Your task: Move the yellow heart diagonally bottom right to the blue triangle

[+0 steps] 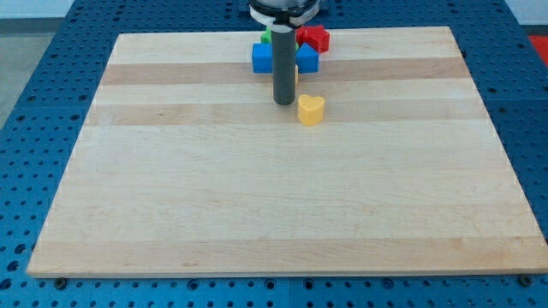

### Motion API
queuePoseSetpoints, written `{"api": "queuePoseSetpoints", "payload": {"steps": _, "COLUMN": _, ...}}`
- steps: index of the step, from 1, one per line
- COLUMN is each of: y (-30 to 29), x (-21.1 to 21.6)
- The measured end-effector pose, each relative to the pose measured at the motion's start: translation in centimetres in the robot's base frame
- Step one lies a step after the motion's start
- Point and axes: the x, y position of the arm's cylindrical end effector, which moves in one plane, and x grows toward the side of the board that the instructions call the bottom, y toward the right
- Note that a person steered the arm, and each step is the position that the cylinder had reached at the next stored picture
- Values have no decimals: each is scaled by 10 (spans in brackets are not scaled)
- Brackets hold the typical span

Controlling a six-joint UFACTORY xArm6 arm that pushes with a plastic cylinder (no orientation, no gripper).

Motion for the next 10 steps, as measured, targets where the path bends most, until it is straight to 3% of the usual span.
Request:
{"api": "queuePoseSetpoints", "payload": {"steps": 2, "y": -16, "x": 3}}
{"api": "queuePoseSetpoints", "payload": {"steps": 3, "y": -15, "x": 24}}
{"api": "queuePoseSetpoints", "payload": {"steps": 10, "y": 89, "x": 54}}
